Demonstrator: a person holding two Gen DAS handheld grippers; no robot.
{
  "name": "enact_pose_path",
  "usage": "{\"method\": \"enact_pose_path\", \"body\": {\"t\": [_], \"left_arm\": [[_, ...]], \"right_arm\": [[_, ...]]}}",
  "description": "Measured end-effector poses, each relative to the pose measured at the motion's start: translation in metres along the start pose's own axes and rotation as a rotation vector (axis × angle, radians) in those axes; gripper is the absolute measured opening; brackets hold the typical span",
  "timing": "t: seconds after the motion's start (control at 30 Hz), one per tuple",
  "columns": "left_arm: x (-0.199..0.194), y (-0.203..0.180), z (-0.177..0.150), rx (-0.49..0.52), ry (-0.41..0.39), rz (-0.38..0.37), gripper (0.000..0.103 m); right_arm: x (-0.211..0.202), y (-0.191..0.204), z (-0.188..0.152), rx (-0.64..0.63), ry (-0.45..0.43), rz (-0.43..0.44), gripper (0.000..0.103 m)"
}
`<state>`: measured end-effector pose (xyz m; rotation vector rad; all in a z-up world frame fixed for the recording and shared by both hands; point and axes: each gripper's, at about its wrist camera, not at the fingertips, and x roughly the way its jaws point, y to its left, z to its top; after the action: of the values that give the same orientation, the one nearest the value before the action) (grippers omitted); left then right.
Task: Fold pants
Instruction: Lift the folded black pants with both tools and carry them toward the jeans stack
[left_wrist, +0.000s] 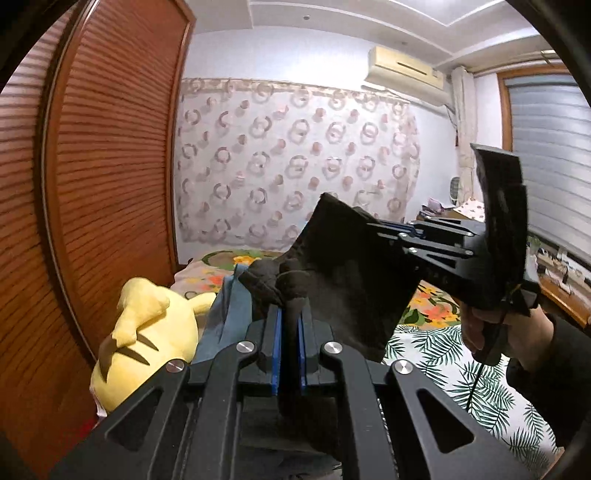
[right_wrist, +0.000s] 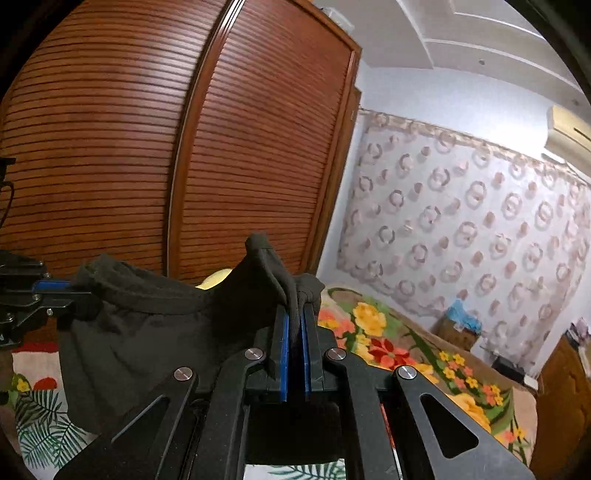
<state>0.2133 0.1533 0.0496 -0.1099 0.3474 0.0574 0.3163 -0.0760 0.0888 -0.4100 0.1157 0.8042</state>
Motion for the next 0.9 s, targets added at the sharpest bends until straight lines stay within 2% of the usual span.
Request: {"method": "enact_pose_path", "body": {"t": [0.27,0.47,0.67,0.8,0.9], "left_arm": [[0.004,0.013,-0.01,-0.059,-0.004,0.033,0.008],[0.01,0.013,-0.016,-0.059,0.015,0.079,0.008],[0.006,0.019,-0.022,-0.115,0.007,0.109,0.008],[0.02,0.02,-0.033,-0.126,0.071,0.147,0.008],[0.023,0.023,-0.038,-0.141,0.086,0.163,0.008]], "right_arm": [[0.022,-0.007,0.002,-0.067,0.02,0.025,0.005],[0.034,-0.007,0.011,-0.103,0.029,0.049,0.005],[0.044,-0.006,0.013,-0.131,0.041,0.089,0.005],[0.049,-0.011,0.009,-0.13,0.081,0.117,0.005],[0.054,-0.019,0.009,-0.111,0.109,0.134,0.005]]}}
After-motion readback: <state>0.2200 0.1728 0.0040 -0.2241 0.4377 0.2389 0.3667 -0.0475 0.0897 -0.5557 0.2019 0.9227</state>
